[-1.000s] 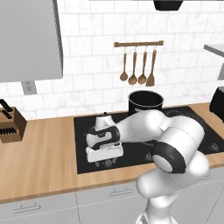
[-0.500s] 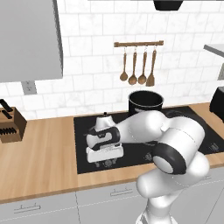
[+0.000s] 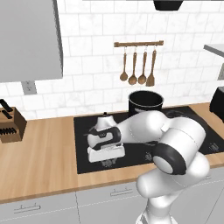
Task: Pick the kettle from the counter and place it on a stove burner. Then turn the burner on.
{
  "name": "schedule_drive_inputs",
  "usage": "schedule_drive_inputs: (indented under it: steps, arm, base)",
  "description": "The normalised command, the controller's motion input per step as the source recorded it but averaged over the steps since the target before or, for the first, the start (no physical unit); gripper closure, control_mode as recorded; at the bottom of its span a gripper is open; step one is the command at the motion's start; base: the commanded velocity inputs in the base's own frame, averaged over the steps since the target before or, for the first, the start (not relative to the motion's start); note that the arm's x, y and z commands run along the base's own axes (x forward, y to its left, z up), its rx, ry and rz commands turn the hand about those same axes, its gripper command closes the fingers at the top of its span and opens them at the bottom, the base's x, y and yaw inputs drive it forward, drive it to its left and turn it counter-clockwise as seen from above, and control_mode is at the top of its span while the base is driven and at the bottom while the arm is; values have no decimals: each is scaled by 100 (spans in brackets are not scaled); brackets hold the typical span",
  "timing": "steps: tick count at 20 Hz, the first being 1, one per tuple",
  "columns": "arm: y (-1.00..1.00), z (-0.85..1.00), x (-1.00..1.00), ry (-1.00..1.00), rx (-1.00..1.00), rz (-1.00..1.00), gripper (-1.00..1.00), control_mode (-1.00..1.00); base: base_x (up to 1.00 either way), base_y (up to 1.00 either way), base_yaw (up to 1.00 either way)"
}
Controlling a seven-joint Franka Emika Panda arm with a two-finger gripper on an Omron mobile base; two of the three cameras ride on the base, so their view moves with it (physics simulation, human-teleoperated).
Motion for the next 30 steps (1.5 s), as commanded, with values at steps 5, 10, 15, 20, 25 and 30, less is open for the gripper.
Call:
schedule_drive_inputs:
  steps: [5, 10, 15, 20, 25, 30]
  arm:
    - [0, 0, 0, 0, 0, 0, 100, -100]
    - [0, 0, -1, -2, 0, 1, 100, -100]
    - [0, 0, 0, 0, 0, 22, 100, -100]
    - [0, 0, -13, 0, 0, 32, 100, -100]
    - [0, 0, -33, -2, 0, 33, 100, -100]
    - [0, -10, -50, -6, 4, 35, 100, -100]
  base:
    - [0, 0, 0]
    - [0, 0, 0]
    - [0, 0, 0]
    - [0, 0, 0]
    - [0, 0, 0]
    - [0, 0, 0]
